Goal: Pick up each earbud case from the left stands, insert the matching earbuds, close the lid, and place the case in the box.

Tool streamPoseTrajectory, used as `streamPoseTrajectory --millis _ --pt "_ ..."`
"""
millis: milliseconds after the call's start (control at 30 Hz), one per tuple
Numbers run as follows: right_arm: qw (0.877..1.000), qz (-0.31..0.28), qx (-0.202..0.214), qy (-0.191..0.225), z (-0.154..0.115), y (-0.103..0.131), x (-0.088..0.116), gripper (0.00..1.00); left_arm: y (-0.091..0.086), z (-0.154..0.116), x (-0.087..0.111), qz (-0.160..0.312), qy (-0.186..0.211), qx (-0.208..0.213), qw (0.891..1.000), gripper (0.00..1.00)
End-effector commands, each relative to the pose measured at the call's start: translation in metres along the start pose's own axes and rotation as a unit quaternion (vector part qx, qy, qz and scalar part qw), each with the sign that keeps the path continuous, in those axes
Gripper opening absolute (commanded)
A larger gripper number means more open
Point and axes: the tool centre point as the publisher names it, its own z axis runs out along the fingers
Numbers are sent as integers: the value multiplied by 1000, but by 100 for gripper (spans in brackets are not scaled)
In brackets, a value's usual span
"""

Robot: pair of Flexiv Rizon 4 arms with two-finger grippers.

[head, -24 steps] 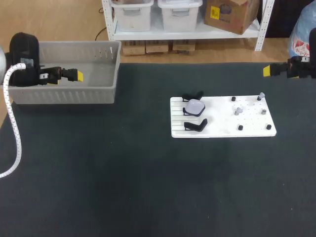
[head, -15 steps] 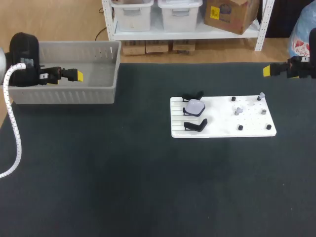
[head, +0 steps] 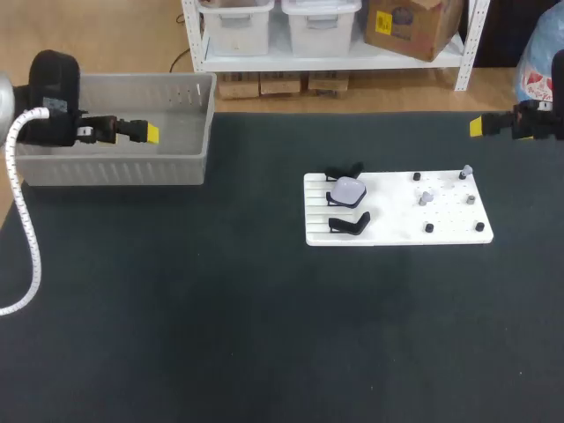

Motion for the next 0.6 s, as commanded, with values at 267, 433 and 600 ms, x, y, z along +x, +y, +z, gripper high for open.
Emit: streamPoseTrajectory --millis 267,433,600 --pt "1000 0 0 0 0 0 0 100 -17 11 -1 235 -8 192 953 100" --pt "1000 0 0 0 0 0 0 100 -33 28 3 301 2 206 931 100" --pt "1000 0 0 0 0 0 0 100 -51 47 9 352 8 206 913 100"
